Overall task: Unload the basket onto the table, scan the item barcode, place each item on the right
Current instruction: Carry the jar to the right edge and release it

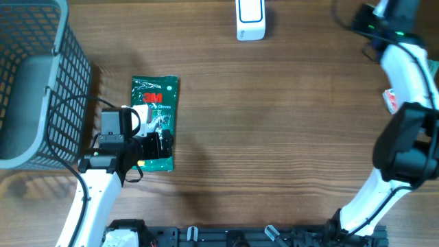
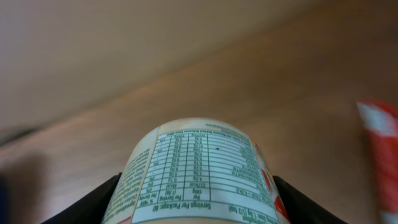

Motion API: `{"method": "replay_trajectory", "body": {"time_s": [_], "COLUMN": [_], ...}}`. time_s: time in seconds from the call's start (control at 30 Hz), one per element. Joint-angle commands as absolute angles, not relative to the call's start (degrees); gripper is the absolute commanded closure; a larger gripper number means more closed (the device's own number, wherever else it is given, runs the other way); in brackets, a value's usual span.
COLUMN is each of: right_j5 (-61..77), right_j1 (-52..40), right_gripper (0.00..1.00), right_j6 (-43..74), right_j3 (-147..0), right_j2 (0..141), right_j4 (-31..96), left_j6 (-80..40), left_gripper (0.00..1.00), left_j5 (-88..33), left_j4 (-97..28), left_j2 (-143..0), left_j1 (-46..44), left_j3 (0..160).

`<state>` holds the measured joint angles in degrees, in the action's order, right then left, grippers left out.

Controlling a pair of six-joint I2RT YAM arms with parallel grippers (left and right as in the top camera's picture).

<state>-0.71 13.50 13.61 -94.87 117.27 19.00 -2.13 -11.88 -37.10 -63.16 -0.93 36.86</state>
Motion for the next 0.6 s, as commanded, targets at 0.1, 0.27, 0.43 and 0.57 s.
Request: {"method": "replay_trajectory", "body": {"time_s": [0.1,0.27,0.43,0.57], "right_j5": [-1.34,-1.54,-4.38,-4.54], "right_j1": [20.71,22.28,23.0,23.9], "right_gripper": [0.28,0.27,0.22,0.2], "right_j6": [11.53,11.53,11.53,10.59], "right_j3": [-95.37,-95.35,-95.35,-95.35], "right_j2": [119.09,124.33,124.86,126.28], "right_j4": [27.42,31.16,31.99,31.73], "left_j6": [-2.63,-2.63,-2.63,-2.63], "left_gripper": [0.0,0.0,0.0,0.0], "left_j5": [-11.94,-11.94,-11.94,-11.94], "left_j4": [-36.93,-36.93,-36.93,-36.93], "left_j2": [-63.11,-63.11,-63.13,-63.11], "left_j1": [-0.47,-0.47,-0.47,-0.47], "left_j3": [36.84,36.84,36.84,36.84]}}
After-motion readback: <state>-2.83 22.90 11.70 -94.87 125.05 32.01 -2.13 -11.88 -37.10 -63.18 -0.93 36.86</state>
